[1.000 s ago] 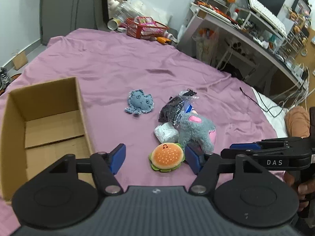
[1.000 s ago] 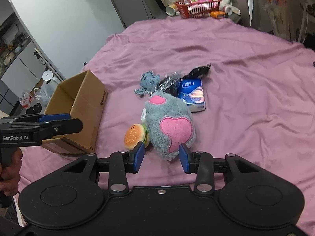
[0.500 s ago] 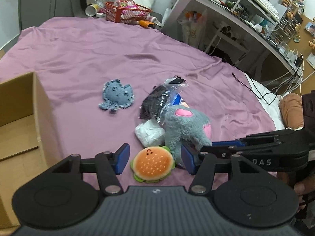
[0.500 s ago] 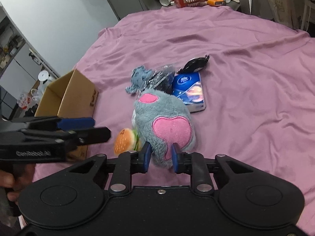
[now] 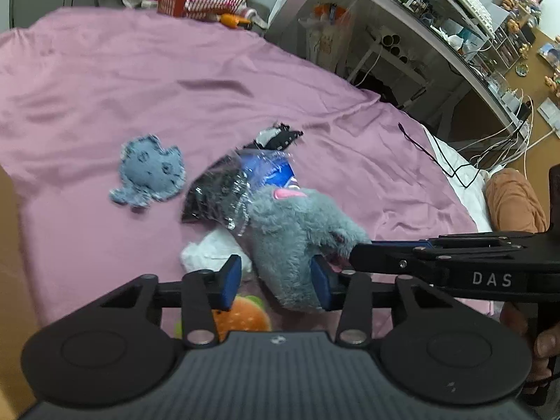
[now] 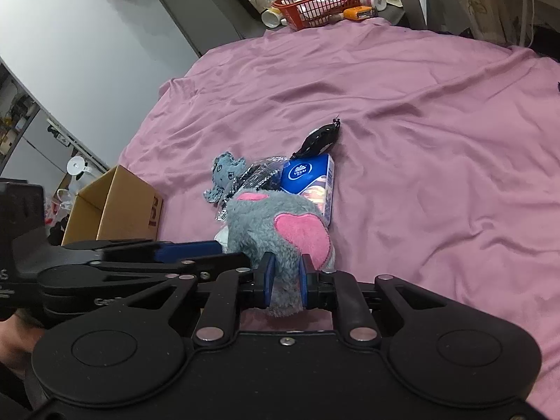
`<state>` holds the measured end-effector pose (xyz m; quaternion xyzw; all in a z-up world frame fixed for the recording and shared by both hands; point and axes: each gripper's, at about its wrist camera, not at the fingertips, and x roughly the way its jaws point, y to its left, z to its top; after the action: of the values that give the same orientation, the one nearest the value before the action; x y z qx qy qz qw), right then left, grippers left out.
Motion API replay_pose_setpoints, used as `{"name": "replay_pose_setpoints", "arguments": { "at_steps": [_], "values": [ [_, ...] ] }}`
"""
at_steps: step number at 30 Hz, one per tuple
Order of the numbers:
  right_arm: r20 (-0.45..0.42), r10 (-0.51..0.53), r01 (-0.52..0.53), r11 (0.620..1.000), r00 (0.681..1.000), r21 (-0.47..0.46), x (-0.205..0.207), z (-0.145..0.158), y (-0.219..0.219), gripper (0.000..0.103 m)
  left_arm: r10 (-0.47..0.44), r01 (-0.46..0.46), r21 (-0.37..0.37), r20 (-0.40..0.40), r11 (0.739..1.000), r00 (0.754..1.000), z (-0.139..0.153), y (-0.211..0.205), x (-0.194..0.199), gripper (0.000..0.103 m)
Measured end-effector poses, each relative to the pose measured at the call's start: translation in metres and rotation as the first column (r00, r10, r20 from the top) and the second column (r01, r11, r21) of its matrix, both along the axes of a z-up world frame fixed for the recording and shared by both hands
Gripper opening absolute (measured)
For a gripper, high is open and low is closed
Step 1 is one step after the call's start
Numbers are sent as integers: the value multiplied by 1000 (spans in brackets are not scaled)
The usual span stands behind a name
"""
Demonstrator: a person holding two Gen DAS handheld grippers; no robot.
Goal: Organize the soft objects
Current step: 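Close both grippers on the grey plush with pink ears, then carry the grey plush with both grippers over the cardboard box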
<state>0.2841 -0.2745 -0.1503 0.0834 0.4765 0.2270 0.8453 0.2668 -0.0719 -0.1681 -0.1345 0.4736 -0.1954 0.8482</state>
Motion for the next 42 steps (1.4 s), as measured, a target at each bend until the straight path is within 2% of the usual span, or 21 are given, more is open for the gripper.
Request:
{"name": "replay_pose_setpoints", "arguments": {
  "at_steps": [2, 4, 6, 9, 11, 14, 25, 35, 42],
  "values": [
    [-3, 3, -3, 1000, 1000, -9, 1, -2, 0, 20, -3, 3, -3, -20, 1000, 1000, -6, -4, 4, 36],
    [-10, 7, -7, 1000, 1000, -26, 3, -5, 1, 23, 3, -5, -34, -36, 999, 999, -11, -5, 6, 27],
    [-3, 30, -30, 998, 1000, -55, 2, -5, 5, 24, 15, -18, -63, -41, 998, 999, -12, -5, 7, 25],
    [10, 62, -61, 995, 998, -74, -1, -4, 10, 23, 13, -14, -46, -20, 999, 1000, -8, -8, 5, 24],
    [16, 64, -63, 996, 998, -65, -2, -2, 10, 17, 14, -14, -37, -9, 999, 1000, -4, -9, 2, 24],
    [27, 63, -62, 997, 998, -44, -6, 5, 7, 15, 16, -16, -34, 12, 999, 1000, 4, -7, -2, 24],
    [120, 71, -68, 997, 990, -33, -28, 41, 20, 14, 27, -24, -28, 129, 999, 991, 45, 4, -24, 24],
    [197, 103, -101, 995, 975, -19, -39, 74, 62, 14, 113, -103, -59, 216, 993, 970, 77, 46, -50, 24],
    [229, 155, -162, 987, 961, 11, -44, 90, 102, 14, 195, -179, -84, 254, 980, 947, 98, 92, -69, 24]
  ]
}}
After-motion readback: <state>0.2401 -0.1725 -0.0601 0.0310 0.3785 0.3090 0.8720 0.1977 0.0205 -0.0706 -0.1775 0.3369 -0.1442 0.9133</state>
